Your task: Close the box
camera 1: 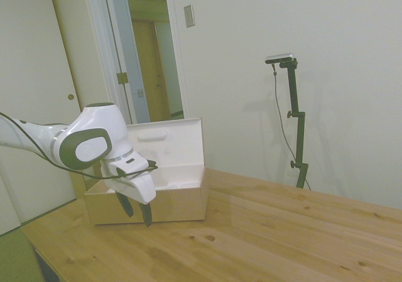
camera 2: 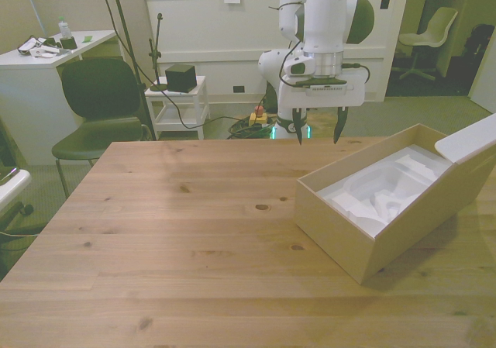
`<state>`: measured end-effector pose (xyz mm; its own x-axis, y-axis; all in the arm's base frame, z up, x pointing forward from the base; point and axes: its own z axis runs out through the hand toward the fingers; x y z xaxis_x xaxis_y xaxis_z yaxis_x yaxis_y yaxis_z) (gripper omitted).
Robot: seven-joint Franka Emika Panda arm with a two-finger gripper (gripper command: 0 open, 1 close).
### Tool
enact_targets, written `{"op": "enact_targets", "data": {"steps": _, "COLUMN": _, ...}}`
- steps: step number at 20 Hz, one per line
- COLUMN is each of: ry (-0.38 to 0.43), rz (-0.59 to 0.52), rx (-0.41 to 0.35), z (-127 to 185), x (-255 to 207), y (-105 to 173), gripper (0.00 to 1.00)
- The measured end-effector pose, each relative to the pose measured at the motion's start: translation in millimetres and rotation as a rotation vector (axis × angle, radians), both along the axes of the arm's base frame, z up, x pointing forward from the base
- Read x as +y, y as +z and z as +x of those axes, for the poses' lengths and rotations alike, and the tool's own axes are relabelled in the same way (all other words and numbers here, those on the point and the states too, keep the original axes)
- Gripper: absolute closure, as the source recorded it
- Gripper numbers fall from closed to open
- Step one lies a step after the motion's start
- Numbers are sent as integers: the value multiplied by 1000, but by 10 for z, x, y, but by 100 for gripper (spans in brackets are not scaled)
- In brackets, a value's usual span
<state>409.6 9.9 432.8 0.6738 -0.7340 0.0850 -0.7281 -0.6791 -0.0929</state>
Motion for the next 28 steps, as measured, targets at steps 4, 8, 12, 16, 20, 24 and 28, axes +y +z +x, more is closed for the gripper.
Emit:
{"op": "enact_targets", "data": {"steps": 4, "ry": 4, "rz": -1, "rx": -5, "z": 4, "x": 14, "y": 27, "gripper": 0}}
{"op": "enact_targets", "data": {"steps": 8, "ry": 24, "rz": -6, "rx": -66, "z": -59, "x": 111, "y": 386, "gripper": 0}}
{"op": "enact_targets", "data": {"steps": 12, "ry": 82, "rz": -28, "rx": -180, "z": -137, "x": 404, "y": 919, "gripper": 0}}
{"op": "enact_targets", "data": {"steps": 16, "ry": 162, "rz": -64, "rx": -279, "z": -134, "x": 909, "y": 1386, "gripper": 0}}
{"op": "enact_targets", "data": {"steps": 20, "ry": 227, "rz": -95, "rx": -355, "z": 41, "x": 1208, "y": 1720, "gripper": 0}}
{"op": "enact_targets", "data": {"steps": 24, "ry": 285, "rz": -151, "rx": -423, "z": 271, "x": 1397, "y": 2041, "gripper": 0}}
{"op": "enact_targets", "data": {"steps": 28, "ry": 337, "rz": -212, "rx": -470, "z": 495, "x": 1749, "y": 2182, "gripper": 0}}
